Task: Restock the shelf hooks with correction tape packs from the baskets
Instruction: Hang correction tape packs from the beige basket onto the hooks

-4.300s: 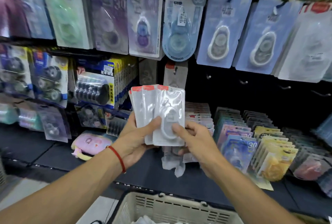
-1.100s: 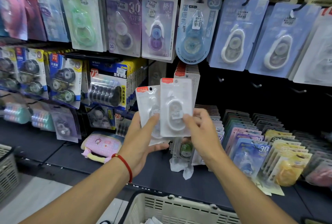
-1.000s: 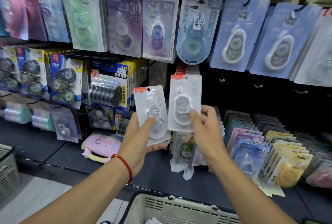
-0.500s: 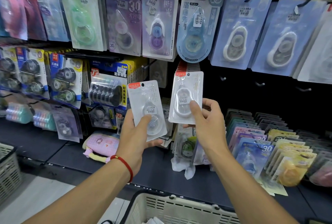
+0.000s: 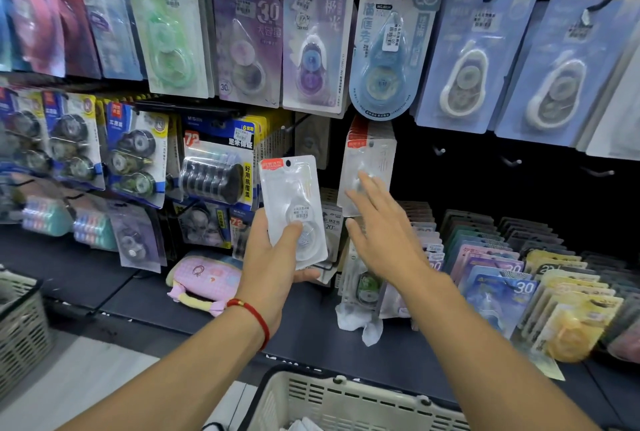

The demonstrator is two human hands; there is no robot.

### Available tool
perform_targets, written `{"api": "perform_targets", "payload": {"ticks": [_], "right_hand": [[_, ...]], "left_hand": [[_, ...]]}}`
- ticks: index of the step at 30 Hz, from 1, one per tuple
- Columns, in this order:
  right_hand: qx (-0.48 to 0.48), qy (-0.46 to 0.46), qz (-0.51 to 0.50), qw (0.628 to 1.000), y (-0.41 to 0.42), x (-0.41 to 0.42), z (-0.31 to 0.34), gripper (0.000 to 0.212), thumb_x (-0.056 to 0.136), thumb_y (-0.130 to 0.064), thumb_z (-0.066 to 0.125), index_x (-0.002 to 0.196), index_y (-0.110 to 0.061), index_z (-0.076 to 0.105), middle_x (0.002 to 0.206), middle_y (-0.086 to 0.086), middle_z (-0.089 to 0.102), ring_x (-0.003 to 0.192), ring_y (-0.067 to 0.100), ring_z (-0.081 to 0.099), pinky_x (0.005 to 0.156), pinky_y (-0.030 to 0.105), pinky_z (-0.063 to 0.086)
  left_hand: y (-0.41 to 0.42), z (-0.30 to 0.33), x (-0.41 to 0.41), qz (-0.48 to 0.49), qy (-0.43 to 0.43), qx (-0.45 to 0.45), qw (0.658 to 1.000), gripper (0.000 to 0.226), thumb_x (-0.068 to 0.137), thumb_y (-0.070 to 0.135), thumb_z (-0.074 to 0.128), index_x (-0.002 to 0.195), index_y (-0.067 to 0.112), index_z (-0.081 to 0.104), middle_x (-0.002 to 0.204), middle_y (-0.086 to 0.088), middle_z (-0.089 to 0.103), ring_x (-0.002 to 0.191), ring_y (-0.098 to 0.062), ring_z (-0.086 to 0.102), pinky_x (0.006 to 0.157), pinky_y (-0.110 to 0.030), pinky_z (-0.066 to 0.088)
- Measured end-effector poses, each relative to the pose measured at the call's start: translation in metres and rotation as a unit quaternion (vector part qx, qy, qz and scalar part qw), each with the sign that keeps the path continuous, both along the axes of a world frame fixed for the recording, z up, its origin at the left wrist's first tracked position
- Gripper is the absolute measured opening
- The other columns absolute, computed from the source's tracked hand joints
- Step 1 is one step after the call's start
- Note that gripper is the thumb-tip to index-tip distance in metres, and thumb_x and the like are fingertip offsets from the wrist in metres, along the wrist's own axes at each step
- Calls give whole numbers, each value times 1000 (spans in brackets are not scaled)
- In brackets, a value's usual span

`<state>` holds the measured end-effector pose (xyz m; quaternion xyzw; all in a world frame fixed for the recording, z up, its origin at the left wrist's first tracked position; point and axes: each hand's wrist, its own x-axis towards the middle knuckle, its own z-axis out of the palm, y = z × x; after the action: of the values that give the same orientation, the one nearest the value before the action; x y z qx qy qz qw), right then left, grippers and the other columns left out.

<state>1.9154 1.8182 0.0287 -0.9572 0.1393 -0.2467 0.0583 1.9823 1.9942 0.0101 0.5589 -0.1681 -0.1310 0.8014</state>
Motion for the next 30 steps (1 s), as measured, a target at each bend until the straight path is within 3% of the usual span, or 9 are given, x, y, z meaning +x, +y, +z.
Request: {"api": "perform_targets", "payload": {"ticks": [6,9,11,13,15,17,20,23,30], "right_hand": [[-44,114,-16,992,-26,20,20,60,106,-26,51,162,-18,32,176,-10,-10,160,18,9,116,48,41],[-13,62,2,998,-26,18,23,50,105,-15,51,154,-17,46,176,-5,11,156,21,25,120,44,37],[83,-51,11,995,-18,10,22,37,105,-15,53,141,-19,60,161,-2,45,144,20,44,117,31,36],[264,-131,27,955,-4,-3,20,25,103,-28,55,119,-23,73,125,-5,71,116,17,65,104,34,51],[410,-125,71,901,7,-16,16,29,96,-42,57,107,-21,75,104,0,78,97,25,72,87,47,60],[467,-93,115,872,13,-28,8,29,90,-44,68,113,-25,69,107,-2,79,97,19,76,79,40,62],[479,-118,122,861,12,-35,-3,30,92,-30,75,118,-29,61,112,-9,78,100,11,76,77,29,60],[482,-197,95,848,8,-33,0,26,99,-18,72,117,-33,61,112,-9,78,99,9,76,72,28,62],[463,-233,101,849,3,-33,9,29,102,-24,69,128,-33,64,104,-9,80,81,16,77,54,24,56]], "left_hand": [[-6,-2,-4,-14,-17,15,1000,29,104,15,58,120,39,61,107,13,71,83,-7,76,57,-38,63],[-10,-2,-6,-36,-19,20,999,28,102,13,60,121,34,61,107,10,72,83,-7,76,57,-37,63],[-12,-1,-7,-48,-14,19,999,27,101,12,61,119,32,60,112,5,72,86,-11,77,58,-38,63],[-14,1,-7,-63,-12,10,998,24,101,12,64,116,30,57,113,1,74,87,-15,78,58,-37,62],[-16,3,-8,-87,-18,-3,996,23,102,15,66,117,30,55,112,-2,77,89,-21,79,57,-34,61],[-18,6,-10,-119,-26,-16,992,27,103,20,66,126,30,57,116,-6,78,95,-29,79,62,-34,63],[-24,7,-14,-147,-41,-24,988,35,104,22,65,137,31,57,125,-6,76,104,-29,77,74,-38,65],[-28,4,-15,-142,-54,-11,988,49,103,5,63,141,35,54,124,-7,74,106,-24,76,82,-38,65],[-32,2,-13,-157,-89,1,984,63,99,-10,59,152,23,51,133,-1,69,111,-32,71,87,-36,63]]}}
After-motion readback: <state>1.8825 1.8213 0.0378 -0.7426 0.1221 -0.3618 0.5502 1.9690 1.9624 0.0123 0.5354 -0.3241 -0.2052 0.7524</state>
